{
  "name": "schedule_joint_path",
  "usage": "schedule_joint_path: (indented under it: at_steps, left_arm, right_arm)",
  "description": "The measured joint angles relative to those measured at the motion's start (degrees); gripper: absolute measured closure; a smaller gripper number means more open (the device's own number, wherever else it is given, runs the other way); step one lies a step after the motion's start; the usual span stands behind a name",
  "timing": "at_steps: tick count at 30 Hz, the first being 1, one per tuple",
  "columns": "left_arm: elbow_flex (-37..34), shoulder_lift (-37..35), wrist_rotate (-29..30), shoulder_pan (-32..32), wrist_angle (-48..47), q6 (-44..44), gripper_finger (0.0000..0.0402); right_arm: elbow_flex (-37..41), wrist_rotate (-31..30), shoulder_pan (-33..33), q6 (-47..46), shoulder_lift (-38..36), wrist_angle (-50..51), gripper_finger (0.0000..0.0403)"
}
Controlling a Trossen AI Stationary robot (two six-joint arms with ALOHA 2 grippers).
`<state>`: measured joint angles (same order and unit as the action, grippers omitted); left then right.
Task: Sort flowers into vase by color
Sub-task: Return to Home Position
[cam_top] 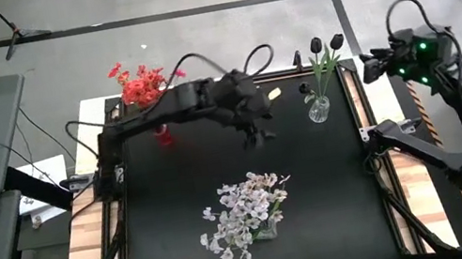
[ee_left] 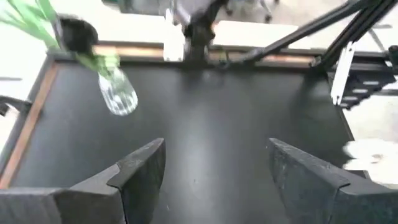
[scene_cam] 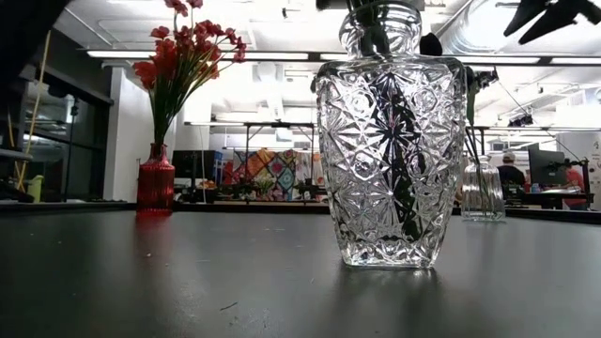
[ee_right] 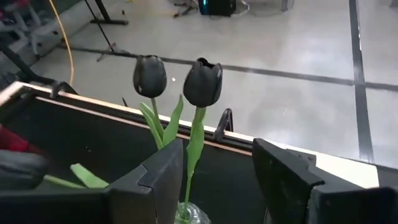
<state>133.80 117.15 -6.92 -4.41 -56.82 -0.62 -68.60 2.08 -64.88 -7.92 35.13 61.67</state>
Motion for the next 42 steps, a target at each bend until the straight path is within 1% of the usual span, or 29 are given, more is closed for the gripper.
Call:
schedule_joint_path:
  at_steps: [5,7,11,13,14,16,18,20,22,24,26,28,31,33,37,39,42]
  left_arm:
    - [0.0,-6.34,10.98,4.89,-0.29,-1.35,0.0135]
    - [0.0,-9.22,14.62,5.65,-2.43,-1.42,0.0135]
    - [0.0,-15.74,20.63,6.51,-7.71,0.17,0.0135]
    - [-1.28,-19.73,24.04,7.43,-7.31,0.56,0.0135]
    - [-3.65,-22.38,25.49,7.97,-5.62,0.5,0.0135]
    - [-12.07,-28.61,27.07,9.38,0.76,0.48,0.0135]
    - [-25.44,-36.3,27.33,10.54,9.82,0.86,0.0135]
    - [-42.27,-44.69,27.44,11.35,24.58,2.12,0.0135]
    - [-60.07,-52.78,27.59,11.81,42.23,4.16,0.0135]
    - [-75.09,-59.51,27.76,12.01,58.31,6.74,0.0135]
    - [-86.87,-65.18,28.38,12.02,71.3,10.58,0.0135]
    - [-96.28,-70.1,28.95,12.03,79.65,14.02,0.0135]
    - [-106.73,-76.02,29.89,12.03,86.92,16.87,0.0135]
    - [-111.67,-79.59,29.95,12.0,89.89,17.29,0.0135]
    - [-119.11,-85.71,31.6,11.42,91.25,17.05,0.0135]
    - [-122.76,-88.1,32.63,11.01,91.71,17.1,0.0135]
    - [-128.68,-91.33,33.39,10.29,95.84,18.84,0.0135]
  right_arm:
    - [-0.01,0.49,0.0,-2.22,-3.97,0.41,0.0219]
    - [0.0,1.4,0.0,-2.57,-5.22,0.64,0.0219]
    - [0.0,4.81,0.0,-3.55,-6.47,0.74,0.0219]
    - [0.0,7.55,-0.01,-5.38,-6.6,0.73,0.0219]
    - [-0.02,8.77,0.04,-6.05,-6.58,0.7,0.0219]
    - [0.0,10.44,0.04,-6.76,-6.58,0.68,0.0219]
    - [0.0,11.23,0.02,-7.93,-6.58,0.68,0.0219]
    - [0.0,11.45,0.04,-9.57,-6.58,0.68,0.0219]
    - [0.0,11.46,0.02,-10.82,-6.58,0.68,0.0219]
    - [0.0,11.46,0.02,-12.08,-6.58,0.68,0.0219]
    - [0.0,11.51,0.02,-13.37,-6.58,0.68,0.0219]
    - [0.0,11.92,0.02,-14.29,-6.58,0.68,0.0219]
    - [0.0,13.24,0.02,-14.75,-6.58,0.65,0.0219]
    - [0.0,14.51,0.02,-14.53,-6.58,0.65,0.0219]
    - [0.0,15.62,0.02,-13.84,-6.58,0.65,0.0219]
    - [0.02,17.2,0.02,-12.85,-6.58,0.67,0.0219]
    - [0.02,19.13,0.02,-11.39,-6.62,0.76,0.0219]
